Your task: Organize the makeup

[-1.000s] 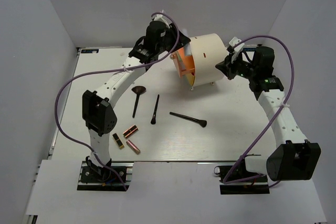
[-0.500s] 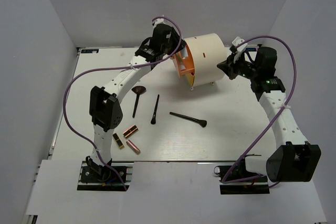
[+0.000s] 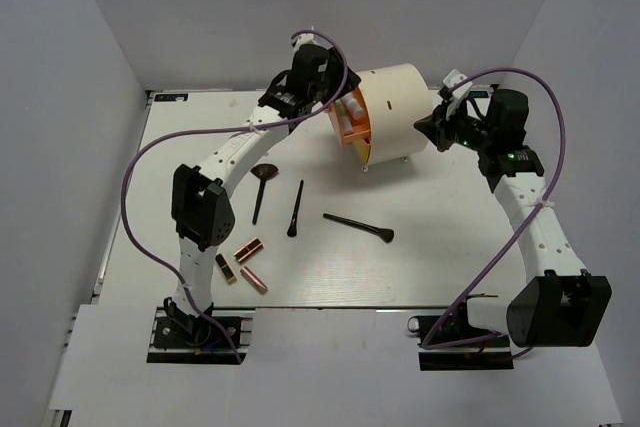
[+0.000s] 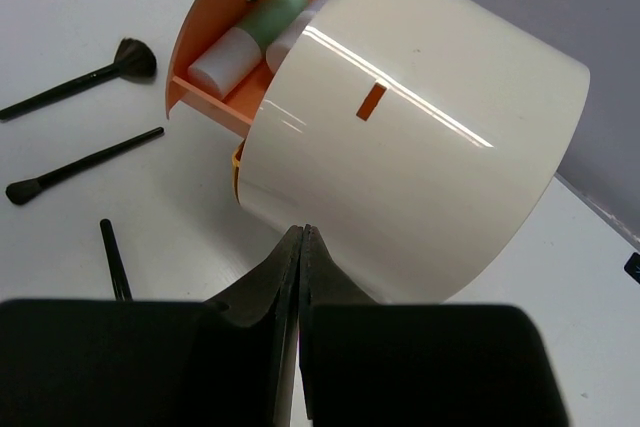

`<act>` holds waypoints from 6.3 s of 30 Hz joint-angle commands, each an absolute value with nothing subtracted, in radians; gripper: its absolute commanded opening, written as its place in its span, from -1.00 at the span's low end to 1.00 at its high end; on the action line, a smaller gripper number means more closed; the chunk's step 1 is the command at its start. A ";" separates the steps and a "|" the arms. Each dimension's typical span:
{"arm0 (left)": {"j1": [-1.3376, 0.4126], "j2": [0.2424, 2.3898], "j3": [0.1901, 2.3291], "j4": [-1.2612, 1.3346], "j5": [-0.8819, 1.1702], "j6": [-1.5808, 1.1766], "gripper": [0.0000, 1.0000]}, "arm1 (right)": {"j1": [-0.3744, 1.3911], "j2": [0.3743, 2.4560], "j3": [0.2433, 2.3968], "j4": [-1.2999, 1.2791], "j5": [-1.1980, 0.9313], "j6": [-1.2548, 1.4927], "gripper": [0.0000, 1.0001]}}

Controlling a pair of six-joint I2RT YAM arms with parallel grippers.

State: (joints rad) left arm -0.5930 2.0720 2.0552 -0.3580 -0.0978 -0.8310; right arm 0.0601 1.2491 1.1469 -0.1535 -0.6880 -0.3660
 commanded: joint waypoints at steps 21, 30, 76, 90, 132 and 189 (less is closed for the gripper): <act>-0.525 1.680 1.755 -0.155 -0.121 -0.819 -0.91 | -0.020 1.298 1.199 0.048 -0.542 -0.062 0.18; -0.442 1.551 1.419 -0.078 -0.029 -0.940 0.25 | -0.098 1.567 1.471 0.002 -0.624 0.078 0.60; -0.410 2.098 1.594 0.324 0.554 -1.212 0.07 | -0.129 1.994 1.690 0.035 -1.057 0.276 0.26; -0.449 2.174 1.690 0.285 0.589 -1.212 0.06 | -0.118 1.994 1.694 0.020 -1.054 0.262 0.27; -0.377 2.232 1.617 0.494 0.609 -1.289 0.12 | -0.135 1.971 1.661 0.002 -1.026 0.222 0.33; -0.414 2.379 1.744 0.512 0.715 -1.373 -0.18 | -0.132 1.967 1.638 0.002 -1.012 0.219 0.33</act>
State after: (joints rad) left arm -0.4019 2.3959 1.7233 0.4957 0.6910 -1.3712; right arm -0.1333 1.9884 1.6707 0.0288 -1.0267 0.2539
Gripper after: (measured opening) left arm 0.424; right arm 0.668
